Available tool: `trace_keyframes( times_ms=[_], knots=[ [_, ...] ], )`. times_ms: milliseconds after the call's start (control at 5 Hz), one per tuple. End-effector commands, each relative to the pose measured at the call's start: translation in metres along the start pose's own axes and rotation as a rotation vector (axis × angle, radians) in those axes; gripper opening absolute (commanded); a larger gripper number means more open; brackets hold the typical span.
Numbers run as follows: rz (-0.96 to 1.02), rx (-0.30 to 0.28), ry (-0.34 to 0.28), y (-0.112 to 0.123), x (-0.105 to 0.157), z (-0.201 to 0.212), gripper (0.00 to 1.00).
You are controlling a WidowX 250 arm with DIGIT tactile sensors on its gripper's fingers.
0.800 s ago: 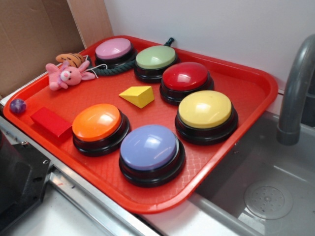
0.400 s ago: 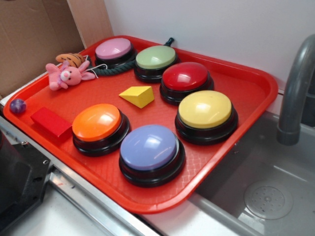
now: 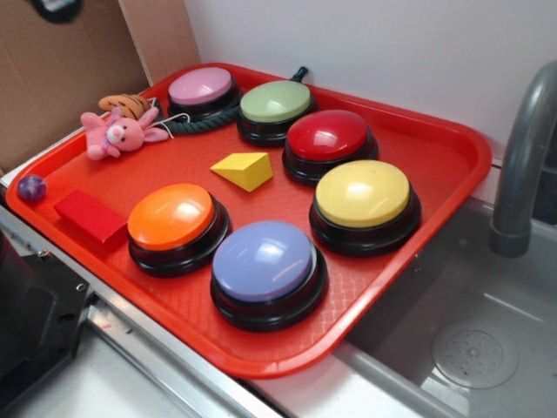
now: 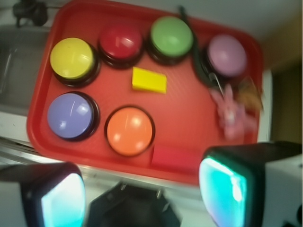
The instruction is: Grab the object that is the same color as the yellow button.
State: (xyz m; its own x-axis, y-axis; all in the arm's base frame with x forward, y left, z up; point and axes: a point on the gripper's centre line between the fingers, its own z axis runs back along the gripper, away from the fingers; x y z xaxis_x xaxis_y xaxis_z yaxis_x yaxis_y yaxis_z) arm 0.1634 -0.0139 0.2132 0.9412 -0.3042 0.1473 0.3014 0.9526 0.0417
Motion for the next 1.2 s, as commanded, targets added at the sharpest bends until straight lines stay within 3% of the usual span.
trace_keyframes(
  times_ms=[0, 200, 400, 600, 800, 1000],
  knots=[
    [-0.324, 0.001, -0.032, 0.02, 0.049, -0.05, 1.0],
    [-0.523, -0.031, -0.079, 0.027, 0.063, -0.073, 1.0],
    [-0.768, -0.081, -0.103, 0.02, 0.068, -0.096, 1.0],
    [-0.908, -0.099, -0.073, 0.018, 0.069, -0.115, 1.0],
    [-0.995, -0.15, -0.142, 0.022, 0.067, -0.124, 1.0],
    [-1.03, -0.182, -0.144, 0.027, 0.068, -0.143, 1.0]
  ],
)
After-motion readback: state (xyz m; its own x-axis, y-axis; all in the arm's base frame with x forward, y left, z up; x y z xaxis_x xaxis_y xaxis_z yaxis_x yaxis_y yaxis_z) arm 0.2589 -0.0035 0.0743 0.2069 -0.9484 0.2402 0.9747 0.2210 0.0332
